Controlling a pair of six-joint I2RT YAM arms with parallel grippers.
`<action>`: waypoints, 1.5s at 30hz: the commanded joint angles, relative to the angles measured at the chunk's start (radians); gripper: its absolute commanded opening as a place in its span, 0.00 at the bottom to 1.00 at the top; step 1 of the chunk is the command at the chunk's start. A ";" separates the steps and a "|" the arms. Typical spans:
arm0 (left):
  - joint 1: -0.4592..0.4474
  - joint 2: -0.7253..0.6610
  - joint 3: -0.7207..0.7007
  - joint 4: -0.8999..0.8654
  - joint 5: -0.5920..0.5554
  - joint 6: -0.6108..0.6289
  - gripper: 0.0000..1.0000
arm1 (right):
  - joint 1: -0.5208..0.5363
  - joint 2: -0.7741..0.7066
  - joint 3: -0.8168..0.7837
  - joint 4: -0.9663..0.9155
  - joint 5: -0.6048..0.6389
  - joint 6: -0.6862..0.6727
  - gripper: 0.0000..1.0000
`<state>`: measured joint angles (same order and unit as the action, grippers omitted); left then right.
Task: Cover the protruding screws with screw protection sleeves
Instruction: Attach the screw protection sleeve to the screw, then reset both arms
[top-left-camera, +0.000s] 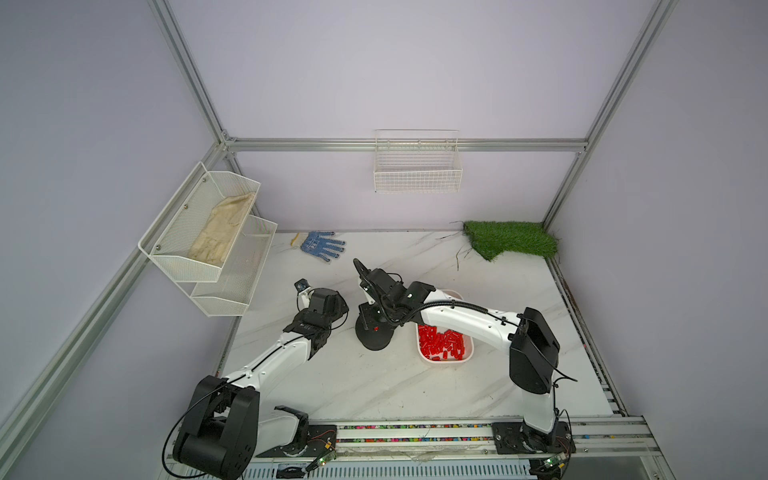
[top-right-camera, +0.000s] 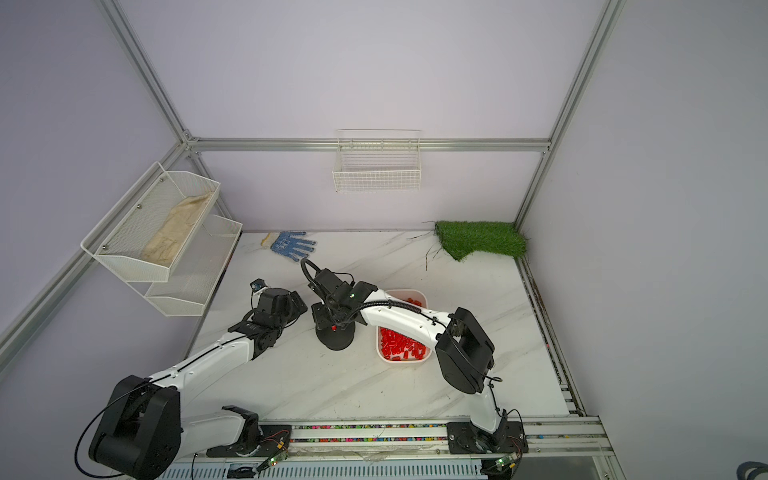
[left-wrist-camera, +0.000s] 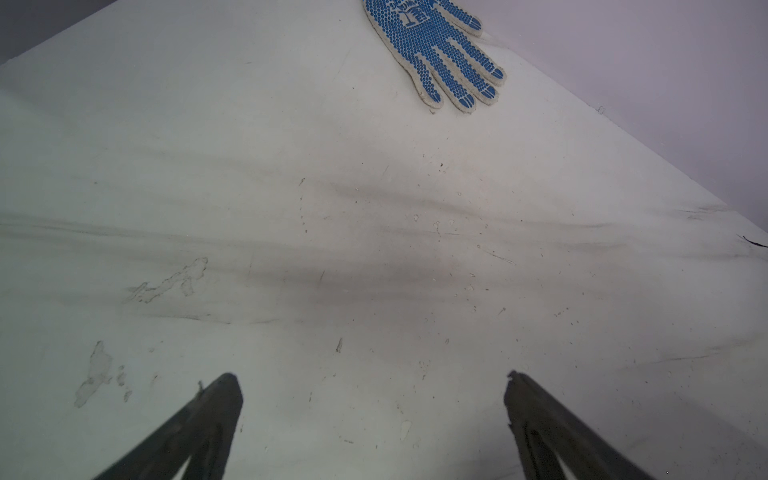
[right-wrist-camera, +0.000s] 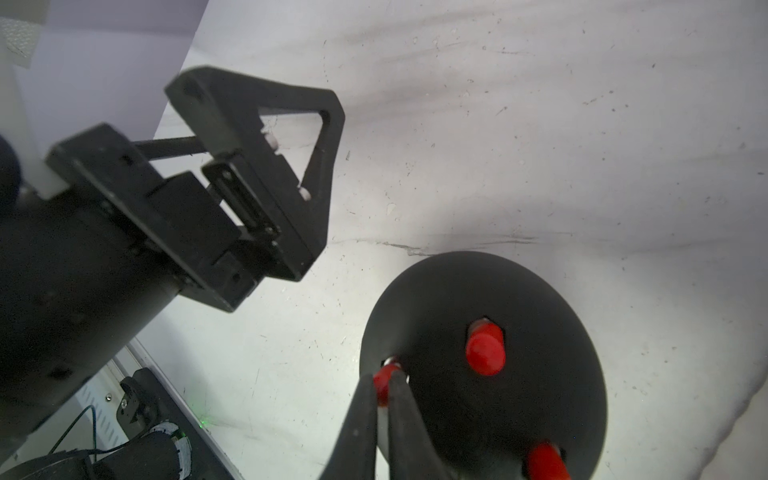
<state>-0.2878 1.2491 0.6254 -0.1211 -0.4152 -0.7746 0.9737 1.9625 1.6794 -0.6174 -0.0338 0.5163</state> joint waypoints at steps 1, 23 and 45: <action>0.007 -0.011 0.002 0.015 -0.002 0.008 1.00 | 0.007 -0.034 -0.015 0.014 0.032 0.012 0.14; 0.061 -0.042 -0.142 0.423 -0.506 0.606 1.00 | -0.501 -0.913 -1.177 0.975 0.940 -0.213 0.97; 0.163 0.136 -0.265 0.943 -0.054 0.778 1.00 | -0.762 -0.306 -1.345 1.902 0.573 -0.515 0.97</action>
<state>-0.1303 1.4258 0.3923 0.7330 -0.5617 -0.0029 0.2234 1.6306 0.3130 1.1648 0.6147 0.0536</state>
